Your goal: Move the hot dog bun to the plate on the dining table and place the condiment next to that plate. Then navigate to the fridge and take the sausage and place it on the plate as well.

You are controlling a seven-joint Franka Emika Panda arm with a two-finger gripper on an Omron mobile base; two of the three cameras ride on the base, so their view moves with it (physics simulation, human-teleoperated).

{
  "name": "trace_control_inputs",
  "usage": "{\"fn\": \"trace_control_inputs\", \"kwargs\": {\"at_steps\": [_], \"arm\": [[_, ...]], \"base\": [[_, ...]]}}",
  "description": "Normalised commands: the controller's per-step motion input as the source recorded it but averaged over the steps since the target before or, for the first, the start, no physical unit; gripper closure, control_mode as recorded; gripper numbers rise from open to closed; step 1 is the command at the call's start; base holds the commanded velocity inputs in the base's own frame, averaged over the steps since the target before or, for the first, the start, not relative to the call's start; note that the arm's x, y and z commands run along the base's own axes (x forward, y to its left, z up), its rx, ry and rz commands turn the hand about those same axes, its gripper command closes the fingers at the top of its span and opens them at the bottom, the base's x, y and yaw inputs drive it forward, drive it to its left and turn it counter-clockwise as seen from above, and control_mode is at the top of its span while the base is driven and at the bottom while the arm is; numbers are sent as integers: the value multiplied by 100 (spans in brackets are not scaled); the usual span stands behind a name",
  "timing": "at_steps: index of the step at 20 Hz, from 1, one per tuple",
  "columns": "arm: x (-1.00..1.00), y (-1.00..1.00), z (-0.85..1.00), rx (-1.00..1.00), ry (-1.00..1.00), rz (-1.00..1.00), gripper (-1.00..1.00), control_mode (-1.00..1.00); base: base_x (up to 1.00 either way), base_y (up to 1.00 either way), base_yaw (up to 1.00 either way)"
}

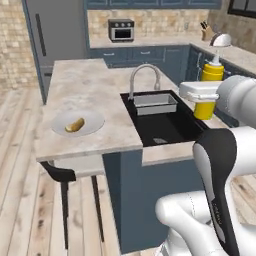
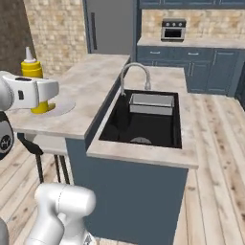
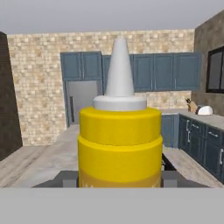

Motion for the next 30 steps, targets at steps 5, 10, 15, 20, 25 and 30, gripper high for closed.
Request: {"fn": "trace_control_inputs", "kwargs": {"at_steps": [5, 10, 15, 20, 25, 30], "arm": [[0, 0, 0, 0, 0, 0, 100, 100], [0, 0, 0, 0, 0, 0, 100, 100], [0, 0, 0, 0, 0, 0, 100, 100], [0, 0, 0, 0, 0, 0, 100, 100], [0, 0, 0, 0, 0, 0, 100, 100], [0, 0, 0, 0, 0, 0, 100, 100]], "base": [[-5, 86, 36], [19, 91, 5], [29, 100, -12], [32, 100, -27], [36, 100, -41], [42, 98, -51]]}}
